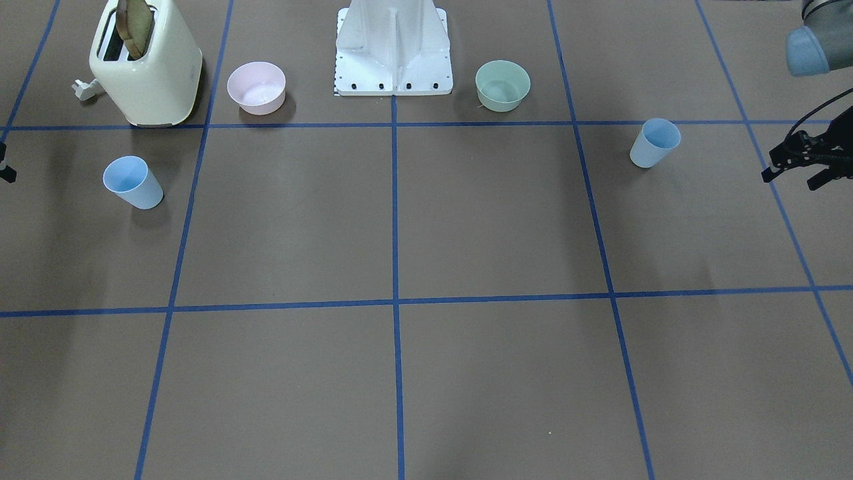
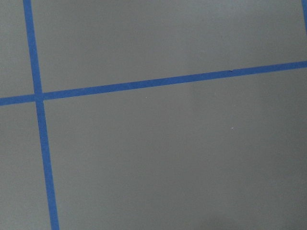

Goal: Stack blue cups with both arms
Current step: 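Move the right gripper down onto the light blue cup nearest it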

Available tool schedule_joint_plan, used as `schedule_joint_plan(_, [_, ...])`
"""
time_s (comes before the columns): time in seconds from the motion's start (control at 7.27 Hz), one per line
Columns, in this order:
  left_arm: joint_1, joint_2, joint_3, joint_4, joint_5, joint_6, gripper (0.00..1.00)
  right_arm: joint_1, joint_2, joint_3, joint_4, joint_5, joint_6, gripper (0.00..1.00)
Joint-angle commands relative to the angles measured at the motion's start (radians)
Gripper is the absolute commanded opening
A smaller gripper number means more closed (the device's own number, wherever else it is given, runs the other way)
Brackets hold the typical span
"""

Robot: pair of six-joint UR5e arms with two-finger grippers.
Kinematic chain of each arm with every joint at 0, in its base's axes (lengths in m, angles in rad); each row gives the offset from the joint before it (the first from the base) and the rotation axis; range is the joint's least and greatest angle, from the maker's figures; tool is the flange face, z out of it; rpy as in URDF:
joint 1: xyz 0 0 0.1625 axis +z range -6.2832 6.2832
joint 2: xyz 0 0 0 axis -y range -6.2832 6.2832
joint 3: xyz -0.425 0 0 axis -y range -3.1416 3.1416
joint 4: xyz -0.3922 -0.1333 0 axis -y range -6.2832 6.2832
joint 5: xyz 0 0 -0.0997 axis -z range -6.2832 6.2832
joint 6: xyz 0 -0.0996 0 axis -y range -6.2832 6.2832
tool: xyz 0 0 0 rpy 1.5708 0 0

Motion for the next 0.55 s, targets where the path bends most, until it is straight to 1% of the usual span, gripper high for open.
schedule_joint_plan(0.0, [0.056, 0.053, -0.002, -0.118, 0.005, -0.104, 0.94, -0.054, -0.009, 0.049, 0.001, -0.007, 0.088, 0.9])
schedule_joint_plan(0.14, [0.071, 0.061, -0.006, -0.121, 0.008, -0.115, 0.96, -0.072, -0.017, 0.055, 0.01, -0.013, 0.117, 0.9])
schedule_joint_plan(0.28, [0.076, 0.068, -0.006, -0.121, 0.008, -0.117, 0.96, -0.113, -0.02, 0.058, 0.057, -0.029, 0.184, 0.9])
schedule_joint_plan(0.41, [0.078, 0.078, -0.008, -0.135, 0.008, -0.12, 0.96, -0.174, -0.027, 0.058, 0.109, -0.093, 0.249, 0.9])
